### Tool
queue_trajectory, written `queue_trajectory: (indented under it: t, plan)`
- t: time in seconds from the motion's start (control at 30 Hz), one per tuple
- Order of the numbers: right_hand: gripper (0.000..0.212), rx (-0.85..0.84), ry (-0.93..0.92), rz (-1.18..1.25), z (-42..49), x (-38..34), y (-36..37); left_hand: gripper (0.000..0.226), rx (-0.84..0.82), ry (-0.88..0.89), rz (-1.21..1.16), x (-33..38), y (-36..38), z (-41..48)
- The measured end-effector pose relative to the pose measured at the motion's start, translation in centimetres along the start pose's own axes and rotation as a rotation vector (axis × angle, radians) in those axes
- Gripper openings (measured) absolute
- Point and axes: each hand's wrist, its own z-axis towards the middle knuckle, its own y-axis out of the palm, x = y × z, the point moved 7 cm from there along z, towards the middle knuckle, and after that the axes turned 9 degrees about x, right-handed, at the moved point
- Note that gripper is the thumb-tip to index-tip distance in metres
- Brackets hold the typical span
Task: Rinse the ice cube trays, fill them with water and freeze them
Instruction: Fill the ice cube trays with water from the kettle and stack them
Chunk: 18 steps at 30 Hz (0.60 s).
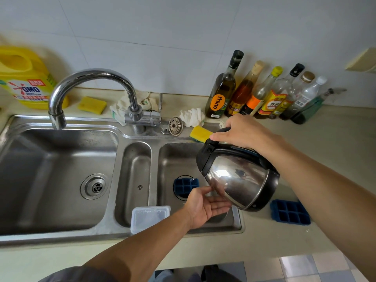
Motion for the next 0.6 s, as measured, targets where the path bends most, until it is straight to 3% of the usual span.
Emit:
queue_trajectory:
  t: [0.13,0.6]
  plan:
    - [0.069,-0.005,-0.01,0.002,0.3,-0.9,0.3,0.045,0.007,0.002,-0.013,0.3,-0.4,-0.2]
    - [0.062,-0.03,-0.042,-0.007,0.9,-3.1,1.4,0.045,0.017,-0.002,-0.049,0.9,-1.8,-1.4]
